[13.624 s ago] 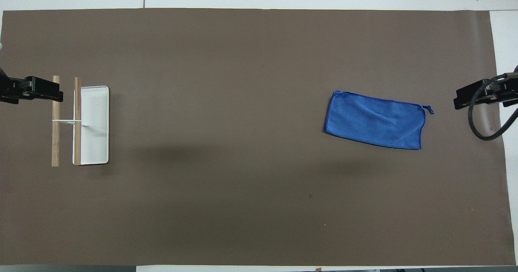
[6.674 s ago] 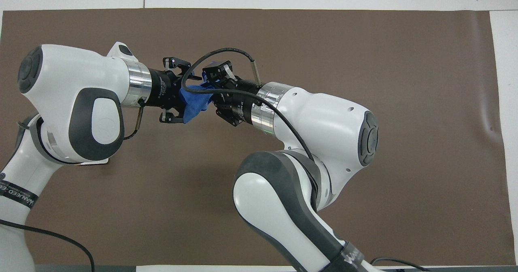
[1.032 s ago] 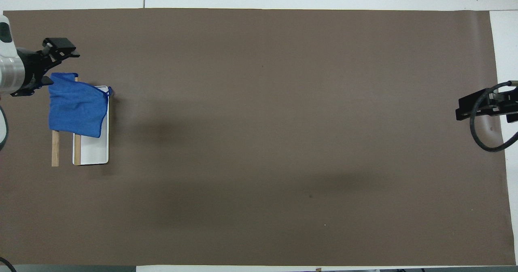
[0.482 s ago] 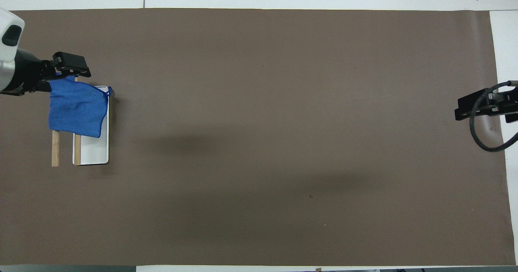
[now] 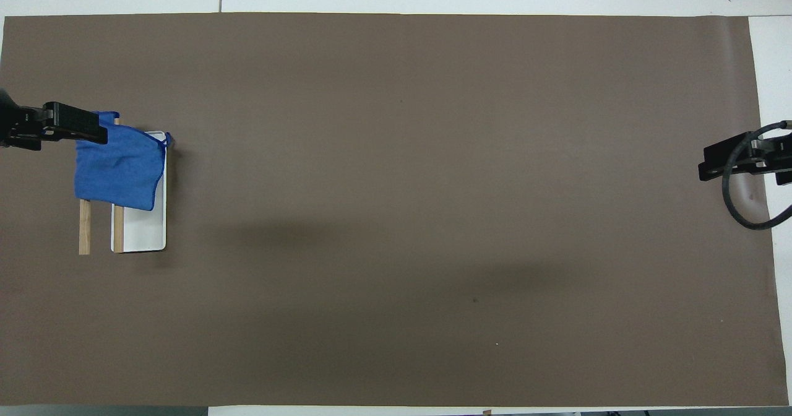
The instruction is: Right arm passes towel to left arm to hang
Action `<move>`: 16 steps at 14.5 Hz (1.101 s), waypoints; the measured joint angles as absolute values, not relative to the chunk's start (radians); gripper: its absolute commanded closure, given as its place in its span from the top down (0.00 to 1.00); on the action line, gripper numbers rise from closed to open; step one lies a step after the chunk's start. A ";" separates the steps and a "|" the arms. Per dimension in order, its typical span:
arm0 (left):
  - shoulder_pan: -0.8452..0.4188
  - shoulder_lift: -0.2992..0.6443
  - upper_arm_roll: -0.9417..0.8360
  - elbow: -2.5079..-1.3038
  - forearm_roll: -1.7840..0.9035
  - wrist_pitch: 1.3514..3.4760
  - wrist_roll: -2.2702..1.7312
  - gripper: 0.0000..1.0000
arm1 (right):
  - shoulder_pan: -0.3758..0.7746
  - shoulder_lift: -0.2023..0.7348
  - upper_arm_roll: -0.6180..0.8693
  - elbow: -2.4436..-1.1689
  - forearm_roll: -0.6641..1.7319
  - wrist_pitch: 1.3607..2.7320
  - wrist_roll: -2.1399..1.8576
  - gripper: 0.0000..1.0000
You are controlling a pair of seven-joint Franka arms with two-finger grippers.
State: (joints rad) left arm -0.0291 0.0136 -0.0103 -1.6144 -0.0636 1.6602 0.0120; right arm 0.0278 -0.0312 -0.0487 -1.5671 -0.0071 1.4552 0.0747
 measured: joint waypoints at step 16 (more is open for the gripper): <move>-0.019 0.014 -0.015 -1.617 -0.027 1.596 0.073 1.00 | 0.033 -0.031 -0.044 -1.546 -0.007 1.433 0.075 1.00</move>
State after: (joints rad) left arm -0.0188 0.0136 -0.0153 -1.6165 -0.0267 1.5958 0.0727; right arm 0.0330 -0.0307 -0.0435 -1.5463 -0.0066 1.4331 0.0747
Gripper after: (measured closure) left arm 0.000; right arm 0.000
